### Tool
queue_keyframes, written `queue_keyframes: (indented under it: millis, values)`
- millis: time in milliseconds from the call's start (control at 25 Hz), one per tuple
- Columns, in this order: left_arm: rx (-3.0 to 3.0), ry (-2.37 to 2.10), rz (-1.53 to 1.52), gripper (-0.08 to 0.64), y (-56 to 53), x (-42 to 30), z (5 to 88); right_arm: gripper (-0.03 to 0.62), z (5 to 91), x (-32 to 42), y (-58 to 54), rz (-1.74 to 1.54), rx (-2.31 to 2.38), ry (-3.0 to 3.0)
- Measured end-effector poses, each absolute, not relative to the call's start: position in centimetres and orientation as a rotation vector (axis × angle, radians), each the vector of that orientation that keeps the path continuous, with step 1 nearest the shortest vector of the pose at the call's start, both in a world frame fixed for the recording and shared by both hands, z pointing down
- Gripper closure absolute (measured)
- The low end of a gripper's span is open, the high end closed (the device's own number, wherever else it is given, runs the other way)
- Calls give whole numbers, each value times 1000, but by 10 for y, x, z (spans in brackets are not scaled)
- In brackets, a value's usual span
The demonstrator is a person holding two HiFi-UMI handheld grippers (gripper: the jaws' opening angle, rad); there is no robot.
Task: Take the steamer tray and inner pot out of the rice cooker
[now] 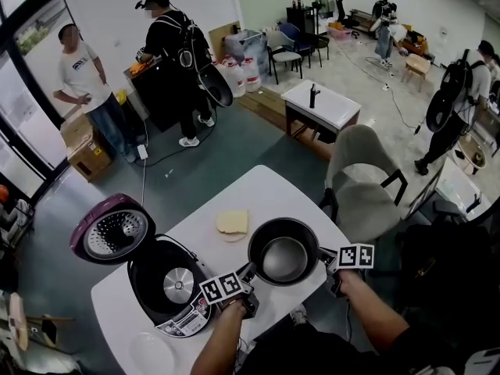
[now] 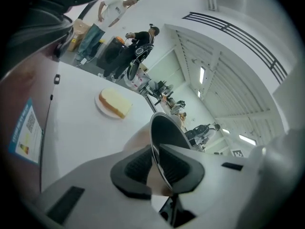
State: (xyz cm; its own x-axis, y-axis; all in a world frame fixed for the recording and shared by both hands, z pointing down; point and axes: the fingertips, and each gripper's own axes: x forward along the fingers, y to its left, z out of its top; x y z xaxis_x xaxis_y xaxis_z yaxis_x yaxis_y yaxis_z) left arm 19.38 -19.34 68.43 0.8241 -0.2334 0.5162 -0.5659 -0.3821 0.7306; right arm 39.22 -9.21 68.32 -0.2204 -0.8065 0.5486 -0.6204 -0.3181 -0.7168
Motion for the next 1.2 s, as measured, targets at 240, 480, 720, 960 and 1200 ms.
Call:
queue_keyframes:
  millis: [240,480,720,960,1200]
  values:
    - [2316,-739,470,426,-212,193,626,505,639,420,-113,-1293,-2081,1787]
    - [2547,-903,335,439,-237,172,537,505,544,404,-155,-901,-2122,1972]
    - [2728,-1174,236,493,-243,118,458,513,464,319,-190,-528,-2033,2278]
    - [2727,-1400,151,561,-243,56,428,570,421,244,-212,-182,-1943,2512]
    - [2711,-1477,87,561,-236,9,408,592,410,182,-236,0,-1792,2631]
